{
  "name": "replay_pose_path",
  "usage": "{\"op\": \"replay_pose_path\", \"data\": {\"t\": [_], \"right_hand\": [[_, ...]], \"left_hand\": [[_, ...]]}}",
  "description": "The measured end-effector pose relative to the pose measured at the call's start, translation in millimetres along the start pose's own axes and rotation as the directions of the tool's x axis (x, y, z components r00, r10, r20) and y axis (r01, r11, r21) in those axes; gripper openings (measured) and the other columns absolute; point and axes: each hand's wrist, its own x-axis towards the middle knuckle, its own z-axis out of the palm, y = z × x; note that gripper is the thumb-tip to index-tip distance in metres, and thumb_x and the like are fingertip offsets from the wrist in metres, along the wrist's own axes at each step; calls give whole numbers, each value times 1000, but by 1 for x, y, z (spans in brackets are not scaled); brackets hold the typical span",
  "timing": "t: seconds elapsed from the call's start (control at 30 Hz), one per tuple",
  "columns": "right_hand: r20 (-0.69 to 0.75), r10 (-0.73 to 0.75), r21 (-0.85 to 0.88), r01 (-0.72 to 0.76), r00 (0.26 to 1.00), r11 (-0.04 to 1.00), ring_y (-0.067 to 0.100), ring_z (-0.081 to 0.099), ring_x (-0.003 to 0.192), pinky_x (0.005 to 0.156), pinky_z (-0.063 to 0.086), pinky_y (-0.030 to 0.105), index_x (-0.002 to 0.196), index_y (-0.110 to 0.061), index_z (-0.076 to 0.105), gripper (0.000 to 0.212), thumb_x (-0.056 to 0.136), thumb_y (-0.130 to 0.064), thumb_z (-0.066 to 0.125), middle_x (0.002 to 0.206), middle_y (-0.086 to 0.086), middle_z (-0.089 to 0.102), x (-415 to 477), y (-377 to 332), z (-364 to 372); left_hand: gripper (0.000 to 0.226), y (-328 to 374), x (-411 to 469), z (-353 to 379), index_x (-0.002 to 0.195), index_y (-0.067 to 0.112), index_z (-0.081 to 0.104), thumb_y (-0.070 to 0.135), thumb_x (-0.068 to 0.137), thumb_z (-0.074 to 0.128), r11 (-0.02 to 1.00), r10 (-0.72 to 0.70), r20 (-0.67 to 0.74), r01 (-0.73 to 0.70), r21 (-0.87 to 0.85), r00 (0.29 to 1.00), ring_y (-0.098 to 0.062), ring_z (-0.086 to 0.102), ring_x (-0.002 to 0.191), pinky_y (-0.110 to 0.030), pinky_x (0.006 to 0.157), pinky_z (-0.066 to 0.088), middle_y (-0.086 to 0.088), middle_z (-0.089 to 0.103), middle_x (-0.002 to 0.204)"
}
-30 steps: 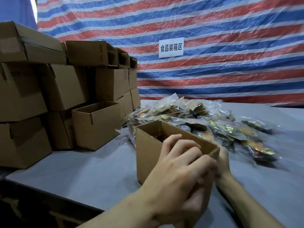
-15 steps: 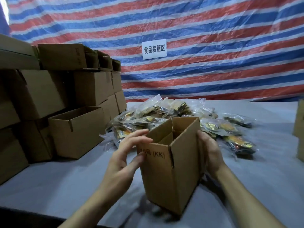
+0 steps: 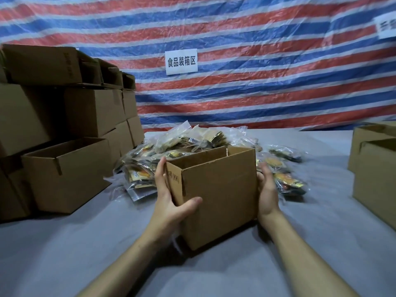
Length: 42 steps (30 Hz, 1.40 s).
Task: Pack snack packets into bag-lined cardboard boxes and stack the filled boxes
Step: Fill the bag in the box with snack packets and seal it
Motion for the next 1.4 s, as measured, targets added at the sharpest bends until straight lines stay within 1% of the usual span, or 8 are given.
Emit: {"op": "replay_pose_path", "data": {"t": [0.17, 0.4, 0.53, 0.63, 1.03, 1.17, 1.3, 1.4], "right_hand": [[-197, 4, -6, -5, 980, 1000, 29, 68, 109, 101, 51, 44, 107, -19, 79, 57, 101, -59, 39, 107, 9, 77, 10, 0, -9], [-315, -48, -126, 8, 948, 992, 13, 62, 66, 64, 49, 27, 67, -12, 76, 44, 100, -24, 50, 67, -5, 71, 13, 2, -7], [-588, -337, -453, 46, 736, 891, 29, 60, 86, 73, 43, 35, 90, -9, 64, 10, 89, -18, 62, 93, 11, 66, 16, -8, -25], [-724, -365, -564, -197, 586, 802, 43, 51, 117, 90, 36, 43, 117, -2, 50, 43, 80, -14, 70, 127, 28, 53, 13, -6, -46], [-488, 63, -858, -491, 871, 153, 37, 45, 131, 109, 40, 41, 134, -4, 56, 95, 67, -68, 77, 143, 18, 44, 24, -19, -78], [-411, 148, -862, -437, 899, 258, 37, 60, 116, 99, 52, 46, 123, -2, 63, 81, 61, -45, 94, 127, 21, 62, 39, -43, -95], [-444, -104, -864, -394, 890, 315, 32, 64, 86, 80, 53, 38, 83, -19, 70, 24, 79, -41, 79, 88, 4, 71, 39, -28, -119], [-397, -159, -837, -286, 904, 468, 30, 61, 75, 68, 48, 35, 70, -17, 66, 22, 87, -31, 69, 73, 3, 68, 43, -18, -134]], "left_hand": [[127, -27, 12, 10, 156, 29, 19, 40, 48, 85, 990, -126, 75, 129, -50, 989, -10, 57, 127, -32, 102, 53, 1, 49, 147], [118, -49, 18, 5, 150, 22, 35, 29, 46, 89, 952, -222, 101, 238, -194, 970, -18, 67, 116, -30, 87, 58, -4, 66, 132], [108, -51, 20, -2, 147, 25, 41, 23, 49, 89, 937, -249, 167, 281, -207, 954, -23, 67, 116, -30, 85, 58, -6, 68, 131], [108, -53, 17, -6, 147, 24, 41, 18, 49, 87, 934, -257, 197, 296, -202, 946, -21, 68, 113, -28, 84, 57, -6, 69, 129], [117, -55, 13, -8, 149, 28, 39, 20, 45, 92, 952, -244, 219, 276, -129, 945, -20, 66, 116, -26, 85, 55, -5, 65, 133], [117, -56, 12, -6, 150, 28, 39, 20, 45, 92, 951, -246, 222, 279, -130, 943, -24, 65, 118, -32, 88, 55, -7, 64, 135], [114, -57, 12, -7, 144, 24, 44, 20, 40, 91, 947, -267, 204, 296, -127, 942, -22, 69, 111, -30, 84, 58, -5, 71, 124], [104, -55, 12, -7, 136, 22, 50, 21, 41, 91, 942, -289, 206, 316, -116, 935, -21, 71, 105, -30, 80, 59, -6, 74, 116]]}}
